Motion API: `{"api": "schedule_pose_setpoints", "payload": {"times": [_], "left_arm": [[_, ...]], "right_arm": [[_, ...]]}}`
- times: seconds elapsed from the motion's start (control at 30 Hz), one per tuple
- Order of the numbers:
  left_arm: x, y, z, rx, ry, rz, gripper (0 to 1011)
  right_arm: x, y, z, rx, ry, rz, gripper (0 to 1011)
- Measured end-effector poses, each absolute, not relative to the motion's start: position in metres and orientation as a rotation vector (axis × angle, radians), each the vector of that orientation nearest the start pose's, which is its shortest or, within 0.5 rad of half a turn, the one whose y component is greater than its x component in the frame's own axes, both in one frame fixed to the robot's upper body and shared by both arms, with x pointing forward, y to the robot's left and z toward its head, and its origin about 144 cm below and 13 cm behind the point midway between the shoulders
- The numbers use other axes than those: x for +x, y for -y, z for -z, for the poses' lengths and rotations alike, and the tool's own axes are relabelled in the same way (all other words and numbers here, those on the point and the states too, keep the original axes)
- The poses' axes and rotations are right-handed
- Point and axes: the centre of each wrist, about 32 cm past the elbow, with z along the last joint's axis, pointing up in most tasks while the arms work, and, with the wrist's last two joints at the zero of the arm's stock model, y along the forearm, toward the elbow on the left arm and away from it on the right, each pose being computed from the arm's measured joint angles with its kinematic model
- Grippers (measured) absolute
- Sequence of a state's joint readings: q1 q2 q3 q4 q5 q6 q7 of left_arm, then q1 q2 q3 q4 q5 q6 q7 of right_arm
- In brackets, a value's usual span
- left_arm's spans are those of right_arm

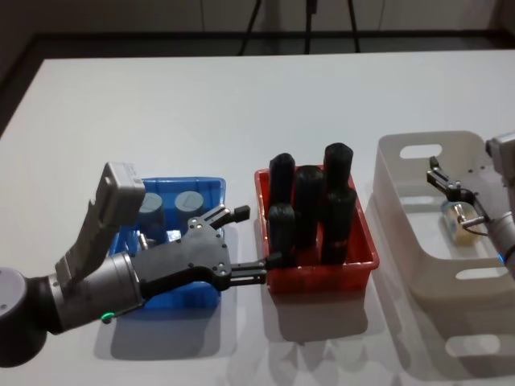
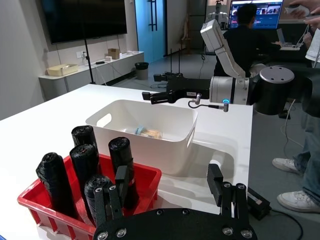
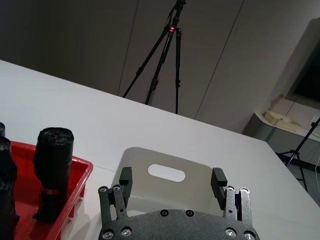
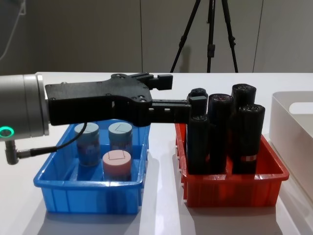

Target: Pick the cotton swabs from the blue box and place them into the white box.

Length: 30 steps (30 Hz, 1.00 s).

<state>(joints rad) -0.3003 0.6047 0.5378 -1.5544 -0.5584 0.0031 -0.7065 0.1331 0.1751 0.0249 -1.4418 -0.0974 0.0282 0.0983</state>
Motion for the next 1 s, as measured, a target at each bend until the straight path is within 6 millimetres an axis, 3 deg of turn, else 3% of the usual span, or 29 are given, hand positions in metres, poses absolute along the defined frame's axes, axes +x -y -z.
{"api": "schedule_pose_setpoints", "payload": {"times": [1.0], "left_arm": [[0.498, -0.283, -1.170, 0.205, 0.123, -0.805, 1001]], "right_arm": [[0.500, 0.296, -1.153, -0.250, 0.274, 1.348, 1001]]}}
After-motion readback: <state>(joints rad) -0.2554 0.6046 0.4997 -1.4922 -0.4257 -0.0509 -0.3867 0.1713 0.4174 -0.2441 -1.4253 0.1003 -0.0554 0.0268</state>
